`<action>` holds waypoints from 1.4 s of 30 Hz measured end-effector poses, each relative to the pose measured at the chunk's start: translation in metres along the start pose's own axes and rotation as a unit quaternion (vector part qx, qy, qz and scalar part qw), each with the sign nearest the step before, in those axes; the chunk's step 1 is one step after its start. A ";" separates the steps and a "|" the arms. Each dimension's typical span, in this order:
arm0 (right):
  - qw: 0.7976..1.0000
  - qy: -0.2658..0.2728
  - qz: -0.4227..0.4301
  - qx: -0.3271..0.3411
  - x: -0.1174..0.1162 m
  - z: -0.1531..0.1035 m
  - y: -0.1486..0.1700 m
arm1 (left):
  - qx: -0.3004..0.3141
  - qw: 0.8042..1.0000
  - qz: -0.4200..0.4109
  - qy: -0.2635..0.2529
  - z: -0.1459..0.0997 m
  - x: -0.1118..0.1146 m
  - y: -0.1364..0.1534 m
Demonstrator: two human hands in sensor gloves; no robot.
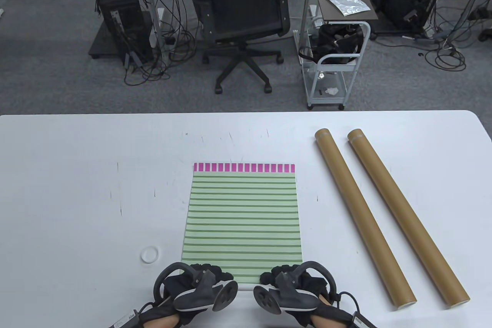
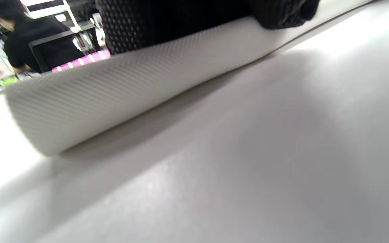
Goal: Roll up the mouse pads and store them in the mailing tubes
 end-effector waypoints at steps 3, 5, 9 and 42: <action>1.000 0.004 0.015 -0.004 0.000 0.000 0.003 | 0.005 0.998 -0.053 0.023 0.000 0.003 0.004; 1.000 -0.005 0.015 -0.015 -0.003 0.001 0.005 | -0.014 0.999 -0.034 0.005 0.001 0.003 0.008; 0.999 -0.021 -0.004 -0.034 -0.005 0.001 0.005 | -0.023 0.999 -0.033 0.016 0.004 0.004 0.007; 1.000 0.009 -0.002 -0.009 0.003 0.002 0.004 | -0.021 0.999 -0.034 -0.026 -0.001 0.002 0.011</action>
Point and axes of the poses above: the tracker on the back of each hand, its own y axis roughly to the little-finger side, its own z axis roughly from the wrist to the fingertips, x = y × z, the point moved 3 cm from there along z, roughly from the wrist to the fingertips, and after that the axes turned 6 degrees about x, right-handed, at the moved point
